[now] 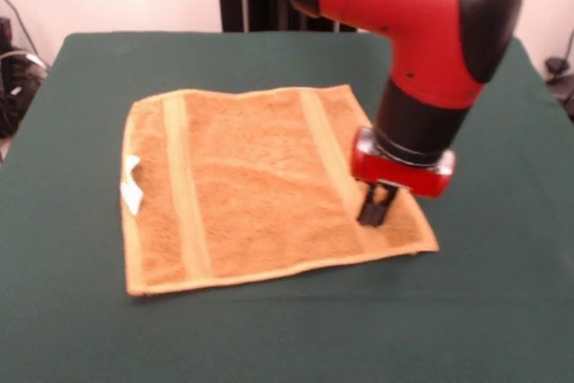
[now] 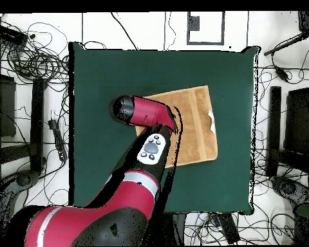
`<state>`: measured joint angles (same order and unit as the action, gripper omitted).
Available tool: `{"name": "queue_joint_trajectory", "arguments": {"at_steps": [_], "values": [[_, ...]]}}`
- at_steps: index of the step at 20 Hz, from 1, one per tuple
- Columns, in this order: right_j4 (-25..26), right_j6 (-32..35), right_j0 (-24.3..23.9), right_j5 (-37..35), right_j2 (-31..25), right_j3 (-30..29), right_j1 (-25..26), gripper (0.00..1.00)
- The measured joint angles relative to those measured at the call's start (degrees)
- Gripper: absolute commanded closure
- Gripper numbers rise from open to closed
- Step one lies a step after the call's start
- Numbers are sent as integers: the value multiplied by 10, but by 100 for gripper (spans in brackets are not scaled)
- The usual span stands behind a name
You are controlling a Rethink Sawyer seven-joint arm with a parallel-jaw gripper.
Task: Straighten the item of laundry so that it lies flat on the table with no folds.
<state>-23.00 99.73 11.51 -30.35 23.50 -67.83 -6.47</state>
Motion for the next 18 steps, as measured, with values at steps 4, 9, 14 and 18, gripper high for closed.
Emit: {"name": "queue_joint_trajectory", "arguments": {"at_steps": [4,9,14,18], "values": [[-18,0,16,25,-10,0,0,100],[-21,0,25,32,-15,8,2,100],[-11,0,13,44,-35,2,-6,100],[21,0,-11,51,-70,-5,-22,100]]}}
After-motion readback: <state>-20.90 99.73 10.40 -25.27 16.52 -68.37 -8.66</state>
